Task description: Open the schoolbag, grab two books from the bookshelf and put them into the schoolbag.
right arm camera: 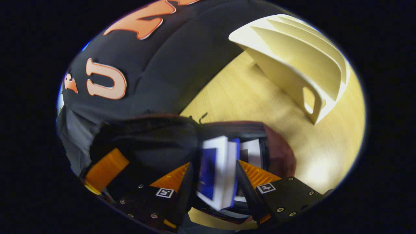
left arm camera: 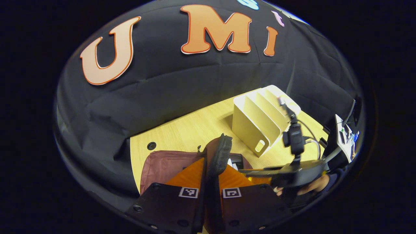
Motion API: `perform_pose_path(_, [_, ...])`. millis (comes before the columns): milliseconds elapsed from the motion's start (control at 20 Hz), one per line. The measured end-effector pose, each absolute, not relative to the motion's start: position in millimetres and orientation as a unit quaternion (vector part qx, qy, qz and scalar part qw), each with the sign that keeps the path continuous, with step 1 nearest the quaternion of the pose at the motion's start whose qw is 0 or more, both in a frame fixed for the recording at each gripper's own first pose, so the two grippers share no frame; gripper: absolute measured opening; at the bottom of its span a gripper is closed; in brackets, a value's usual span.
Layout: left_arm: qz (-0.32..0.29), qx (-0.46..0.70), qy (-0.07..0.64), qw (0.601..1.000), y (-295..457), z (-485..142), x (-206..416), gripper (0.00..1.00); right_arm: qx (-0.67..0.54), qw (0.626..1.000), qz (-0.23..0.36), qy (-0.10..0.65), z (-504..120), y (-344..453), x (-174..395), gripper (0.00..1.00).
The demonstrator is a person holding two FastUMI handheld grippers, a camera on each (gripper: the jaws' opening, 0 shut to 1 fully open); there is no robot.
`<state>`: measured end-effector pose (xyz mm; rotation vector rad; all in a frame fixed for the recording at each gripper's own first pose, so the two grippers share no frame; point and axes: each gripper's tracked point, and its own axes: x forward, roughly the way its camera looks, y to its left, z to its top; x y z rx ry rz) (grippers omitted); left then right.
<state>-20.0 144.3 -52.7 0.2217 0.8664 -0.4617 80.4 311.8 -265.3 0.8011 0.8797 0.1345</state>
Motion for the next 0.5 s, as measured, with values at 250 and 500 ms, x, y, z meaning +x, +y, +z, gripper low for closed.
perform_pose_path(250, [-0.198,0.114,0.410,0.883,125.5,-63.1,-21.0,0.43,0.319,0.867,0.059,0.379,-229.6,235.0,85.8,0.81])
perform_pose_path(500, [-0.156,0.108,0.431,0.882,93.1,-73.5,-34.2,0.90,0.282,0.887,0.077,0.356,-195.4,172.8,83.9,0.88])
